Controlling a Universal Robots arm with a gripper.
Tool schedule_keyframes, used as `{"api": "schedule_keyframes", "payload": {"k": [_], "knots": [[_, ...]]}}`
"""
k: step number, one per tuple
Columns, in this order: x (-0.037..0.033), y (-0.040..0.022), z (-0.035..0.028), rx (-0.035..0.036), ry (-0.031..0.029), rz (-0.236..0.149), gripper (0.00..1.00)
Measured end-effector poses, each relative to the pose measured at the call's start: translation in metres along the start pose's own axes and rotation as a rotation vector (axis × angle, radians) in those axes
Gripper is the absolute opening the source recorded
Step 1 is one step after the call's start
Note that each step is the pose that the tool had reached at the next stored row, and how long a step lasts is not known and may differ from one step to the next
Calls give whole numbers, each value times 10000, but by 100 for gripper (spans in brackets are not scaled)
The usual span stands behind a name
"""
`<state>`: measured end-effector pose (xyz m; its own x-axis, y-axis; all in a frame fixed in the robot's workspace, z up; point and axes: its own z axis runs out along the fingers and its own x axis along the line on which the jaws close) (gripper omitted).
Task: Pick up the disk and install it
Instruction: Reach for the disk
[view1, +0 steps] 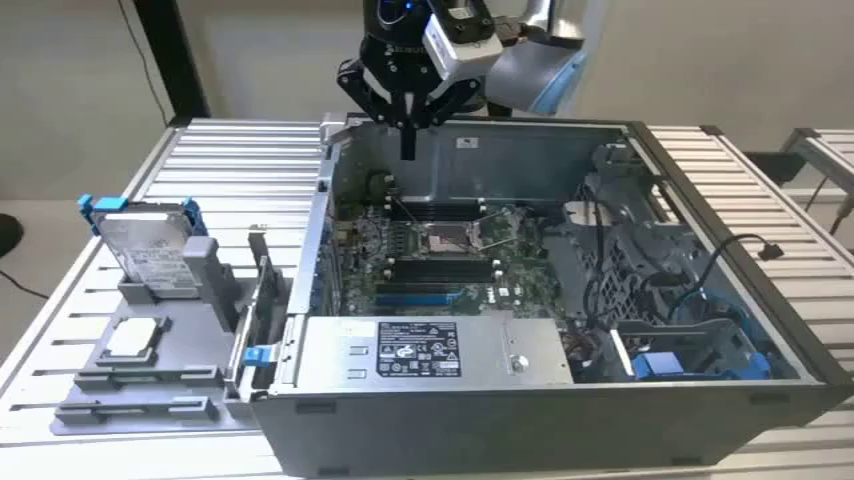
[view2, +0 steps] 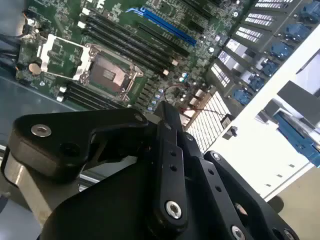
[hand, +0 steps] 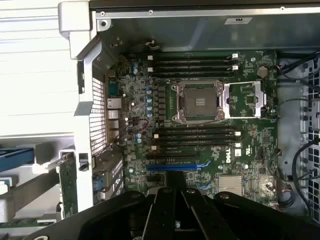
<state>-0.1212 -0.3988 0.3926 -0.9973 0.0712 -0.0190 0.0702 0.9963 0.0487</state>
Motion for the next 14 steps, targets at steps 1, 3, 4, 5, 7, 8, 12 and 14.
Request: {"api": "schedule_keyframes", "payload": {"k": [1, 3, 4, 5, 7, 8, 12, 14], "knots": [[0, 0, 0, 0, 0, 0, 0], [0, 0, 0, -1, 0, 0, 0], [0, 0, 0, 0, 1, 0, 0], [0, 0, 0, -1, 0, 0, 0], [0, 0, 0, 0, 1, 0, 0], [0, 0, 0, 0, 0, 0, 0], [0, 0, 0, -1, 0, 0, 0], [1, 0, 0, 0, 0, -1, 0]]}}
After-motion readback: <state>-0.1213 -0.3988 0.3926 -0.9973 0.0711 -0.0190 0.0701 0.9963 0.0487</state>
